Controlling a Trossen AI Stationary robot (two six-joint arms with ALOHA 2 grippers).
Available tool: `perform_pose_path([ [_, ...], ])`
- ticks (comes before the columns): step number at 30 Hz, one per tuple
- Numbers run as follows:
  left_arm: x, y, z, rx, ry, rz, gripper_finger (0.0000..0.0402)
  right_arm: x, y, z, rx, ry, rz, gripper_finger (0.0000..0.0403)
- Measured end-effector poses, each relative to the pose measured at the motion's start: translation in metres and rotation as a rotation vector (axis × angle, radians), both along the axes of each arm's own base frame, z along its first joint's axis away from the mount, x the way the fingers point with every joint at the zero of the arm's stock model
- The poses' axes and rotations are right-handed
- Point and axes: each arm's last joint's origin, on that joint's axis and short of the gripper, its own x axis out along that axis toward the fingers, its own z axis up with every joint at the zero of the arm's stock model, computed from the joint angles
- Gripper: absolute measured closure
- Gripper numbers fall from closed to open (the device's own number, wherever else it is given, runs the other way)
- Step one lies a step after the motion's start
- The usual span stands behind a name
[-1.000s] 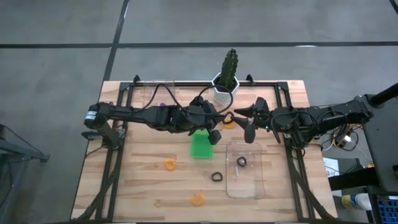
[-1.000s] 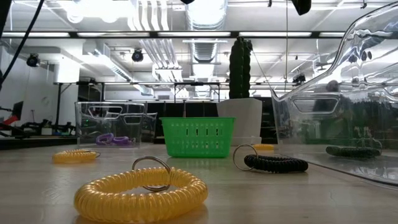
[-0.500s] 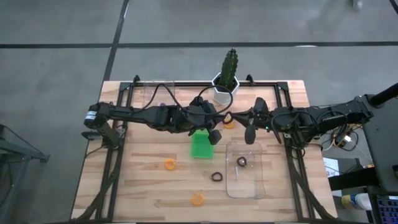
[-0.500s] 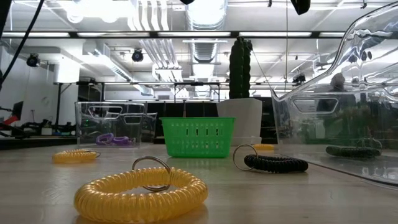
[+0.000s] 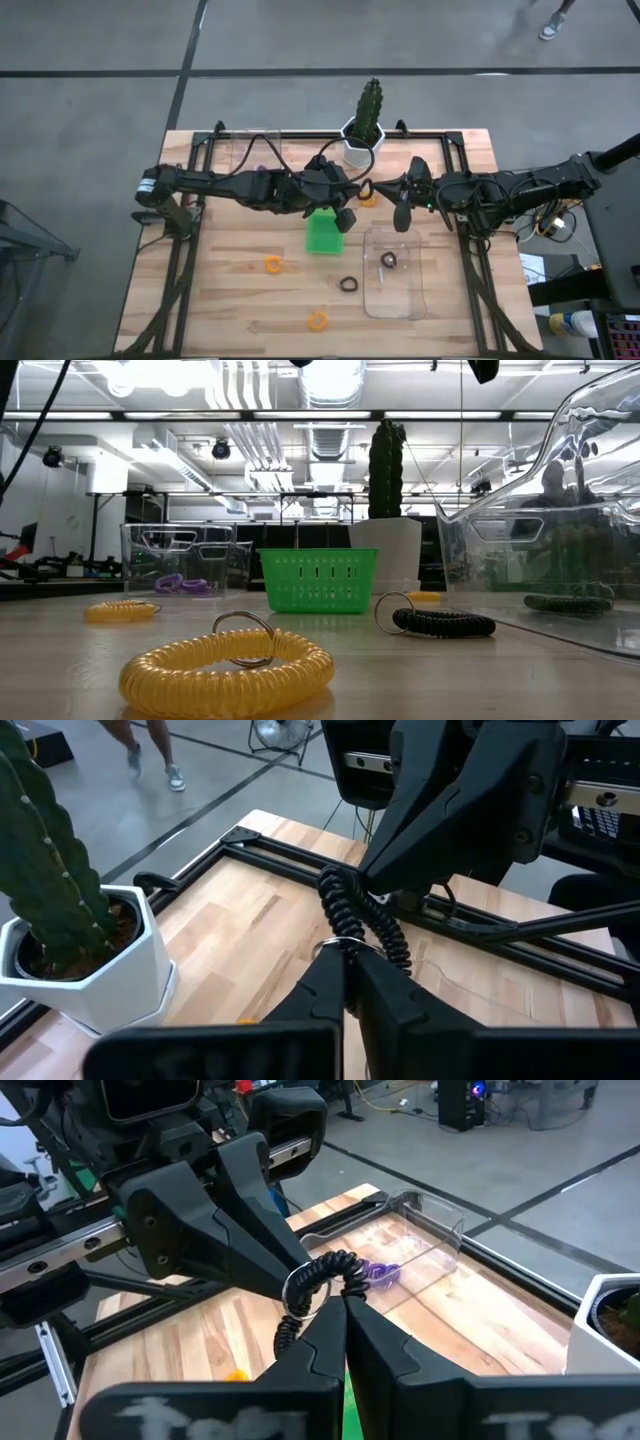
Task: Sort spring keychains
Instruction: Put the top black spring keychain into the bottom transparent bin
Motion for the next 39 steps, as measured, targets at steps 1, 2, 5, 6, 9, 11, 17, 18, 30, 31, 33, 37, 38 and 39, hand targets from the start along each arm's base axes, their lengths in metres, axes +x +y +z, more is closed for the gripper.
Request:
perform_pose_path([
  [1,0.0,0.0,0.0,0.0,0.0,0.0,0.0393,0.0,0.0,0.0,0.0,0.0,-0.001,0.0395],
  [2,0.0,0.0,0.0,0.0,0.0,0.0,0.0396,0.0,0.0,0.0,-0.001,0.0,-0.001,0.0395],
  [5,0.0,0.0,0.0,0.0,0.003,0.0,0.0397,-0.004,-0.001,0.002,-0.004,-0.002,-0.002,0.0395],
  [6,0.0,0.0,0.0,0.0,0.004,0.0,0.0397,-0.005,-0.001,0.003,-0.004,-0.004,-0.002,0.0394],
  [9,0.0,0.0,-0.001,0.001,0.01,0.0,0.0398,-0.013,-0.003,0.004,-0.01,0.013,0.0,0.0393],
  [11,0.0,0.0,-0.001,0.0,0.011,0.001,0.0399,-0.019,-0.004,0.003,-0.013,0.038,0.003,0.0386],
  [17,0.0,0.0,-0.001,-0.001,0.006,0.0,0.04,-0.027,-0.005,0.002,0.02,0.063,0.034,0.033],
  [18,0.0,0.0,0.0,-0.002,0.0,-0.003,0.04,-0.026,-0.004,0.002,0.02,0.061,0.033,0.0318],
  [30,0.003,-0.002,0.002,-0.006,-0.037,-0.056,0.0401,-0.015,-0.006,0.001,0.025,0.044,0.025,0.0193],
  [31,0.003,-0.001,0.002,-0.006,-0.037,-0.055,0.0401,-0.014,-0.006,0.002,0.026,0.033,0.025,0.0187],
  [33,0.003,-0.001,0.002,-0.005,-0.031,-0.054,0.0401,-0.014,-0.006,0.003,0.031,0.022,0.035,0.0179],
  [37,0.003,-0.001,0.001,-0.002,-0.02,-0.052,0.0401,-0.014,-0.005,0.003,0.043,0.019,0.059,0.0167],
  [38,0.003,-0.001,0.001,-0.002,-0.02,-0.052,0.0401,-0.014,-0.005,0.003,0.044,0.018,0.062,0.0165],
  [39,0.003,-0.001,0.001,-0.002,-0.02,-0.052,0.0401,-0.014,-0.005,0.003,0.044,0.018,0.062,0.0163],
])
